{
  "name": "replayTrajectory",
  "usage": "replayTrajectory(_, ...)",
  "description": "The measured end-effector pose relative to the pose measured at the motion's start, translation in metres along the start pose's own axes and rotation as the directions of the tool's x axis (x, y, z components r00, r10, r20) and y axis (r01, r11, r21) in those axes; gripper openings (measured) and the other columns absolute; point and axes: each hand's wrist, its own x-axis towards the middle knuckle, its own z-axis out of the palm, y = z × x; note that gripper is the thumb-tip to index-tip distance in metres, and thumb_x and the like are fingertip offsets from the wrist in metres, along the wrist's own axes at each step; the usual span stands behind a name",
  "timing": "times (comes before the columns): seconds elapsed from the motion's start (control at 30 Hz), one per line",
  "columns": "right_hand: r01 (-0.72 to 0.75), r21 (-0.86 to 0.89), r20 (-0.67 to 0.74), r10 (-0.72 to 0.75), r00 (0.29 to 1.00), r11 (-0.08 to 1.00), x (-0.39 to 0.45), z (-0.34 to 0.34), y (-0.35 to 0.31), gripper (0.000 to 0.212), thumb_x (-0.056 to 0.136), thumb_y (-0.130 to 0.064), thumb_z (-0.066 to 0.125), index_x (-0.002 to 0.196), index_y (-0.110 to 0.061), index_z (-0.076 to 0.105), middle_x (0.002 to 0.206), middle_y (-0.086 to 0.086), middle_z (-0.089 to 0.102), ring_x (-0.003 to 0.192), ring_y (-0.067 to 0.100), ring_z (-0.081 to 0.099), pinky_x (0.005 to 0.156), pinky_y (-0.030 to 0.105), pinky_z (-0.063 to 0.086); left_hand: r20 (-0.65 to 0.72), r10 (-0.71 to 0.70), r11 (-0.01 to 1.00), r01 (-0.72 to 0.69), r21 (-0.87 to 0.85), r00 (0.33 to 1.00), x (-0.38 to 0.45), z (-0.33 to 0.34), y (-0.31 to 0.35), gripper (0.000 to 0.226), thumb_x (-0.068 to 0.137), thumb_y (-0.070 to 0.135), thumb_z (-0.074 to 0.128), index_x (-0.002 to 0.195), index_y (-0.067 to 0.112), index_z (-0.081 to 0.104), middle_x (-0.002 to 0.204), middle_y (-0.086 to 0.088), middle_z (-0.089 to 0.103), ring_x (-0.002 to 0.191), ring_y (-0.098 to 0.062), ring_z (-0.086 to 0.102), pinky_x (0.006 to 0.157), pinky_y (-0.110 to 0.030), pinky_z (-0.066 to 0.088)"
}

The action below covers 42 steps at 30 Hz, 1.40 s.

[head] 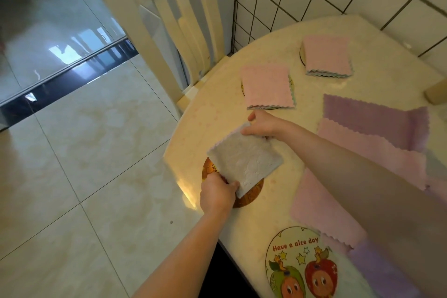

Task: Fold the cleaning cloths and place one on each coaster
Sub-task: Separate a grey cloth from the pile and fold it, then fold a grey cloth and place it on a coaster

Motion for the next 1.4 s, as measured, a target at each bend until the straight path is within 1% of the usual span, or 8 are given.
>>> replayTrajectory(0.1,0.009,0.09,0.013,-0.011,1.0,0.996,-0.002,-0.003,0.001,0.029,0.083,-0.029,0.07,0.07,-0.012,0.049,0.062,0.001,0.043,0.045,0.011,0.042,0.037,0.018,0.03,0.057,-0.053,0.996,0.058,-0.072,0.997,0.004,-0.002,0.0,0.019,0.076,0.029,0.076,0.084,0.014,0.067,0.08,-0.001,0.066,0.073,-0.015,0.062,0.061,-0.033,0.053)
replayTrajectory(0.2,0.023,0.197,-0.014,-0.02,1.0,0.98,-0.008,-0.003,0.009,0.029,0.08,-0.03,0.072,0.076,-0.013,0.049,0.064,0.002,0.044,0.052,0.015,0.044,0.045,0.021,0.031,0.146,-0.072,0.969,0.104,-0.222,0.987,0.005,-0.009,0.0,0.021,0.071,0.022,0.079,0.08,0.005,0.069,0.075,-0.006,0.066,0.074,-0.02,0.063,0.076,-0.039,0.057)
replayTrajectory(0.3,0.05,0.314,-0.065,-0.031,0.997,0.948,-0.023,-0.001,0.022,0.026,0.081,-0.026,0.072,0.087,-0.014,0.05,0.076,0.003,0.051,0.064,0.017,0.049,0.053,0.029,0.04,0.264,-0.046,0.933,0.135,-0.332,0.964,0.002,-0.025,-0.005,0.017,0.072,0.014,0.077,0.079,0.004,0.065,0.07,-0.008,0.061,0.066,-0.019,0.058,0.07,-0.032,0.055)
replayTrajectory(0.57,0.117,0.42,-0.15,-0.058,0.987,0.9,-0.044,0.042,0.052,0.018,0.085,-0.021,0.067,0.1,-0.012,0.06,0.096,0.009,0.064,0.077,0.018,0.06,0.056,0.029,0.049,0.469,-0.022,0.891,0.229,-0.391,0.883,0.002,-0.063,-0.043,0.027,0.083,0.01,0.07,0.104,-0.006,0.061,0.109,-0.02,0.067,0.097,-0.03,0.067,0.075,-0.035,0.059)
replayTrajectory(0.8,0.187,0.232,-0.435,-0.07,0.898,0.954,-0.04,0.077,0.052,0.02,0.08,-0.022,0.07,0.096,-0.013,0.063,0.086,-0.001,0.062,0.08,0.014,0.058,0.058,0.018,0.042,0.237,-0.083,0.924,0.163,-0.345,0.968,0.004,-0.051,-0.062,0.02,0.081,0.015,0.074,0.087,0.002,0.06,0.1,-0.02,0.068,0.083,-0.029,0.071,0.065,-0.034,0.06)
replayTrajectory(0.93,0.242,0.141,-0.542,-0.129,0.831,0.96,-0.043,0.085,0.06,0.019,0.085,-0.02,0.065,0.102,-0.013,0.058,0.094,0.001,0.058,0.081,0.013,0.055,0.067,0.021,0.042,-0.033,0.093,0.995,-0.091,0.045,0.995,-0.006,-0.047,-0.061,0.03,0.079,0.031,0.072,0.1,0.015,0.057,0.095,0.001,0.063,0.08,-0.017,0.062,0.067,-0.034,0.055)
replayTrajectory(1.13,0.248,0.081,-0.601,-0.152,0.785,0.965,-0.075,0.078,0.089,0.016,0.089,-0.017,0.059,0.105,-0.017,0.056,0.097,-0.004,0.055,0.081,0.011,0.054,0.074,0.03,0.05,-0.081,0.591,0.715,-0.476,0.512,0.802,-0.015,-0.044,-0.05,0.041,0.083,0.022,0.063,0.122,0.021,0.051,0.117,0.003,0.052,0.103,-0.021,0.046,0.07,-0.034,0.05)
replayTrajectory(1.4,0.224,0.14,-0.668,-0.075,0.74,0.965,-0.153,0.08,0.149,0.015,0.091,-0.011,0.054,0.104,-0.017,0.059,0.099,-0.008,0.054,0.086,0.001,0.053,0.075,0.015,0.045,0.35,0.798,0.355,-0.852,0.384,0.491,-0.029,0.006,0.0,0.027,0.092,0.024,0.053,0.119,0.019,0.052,0.116,0.001,0.051,0.112,-0.021,0.044,0.085,-0.033,0.043)
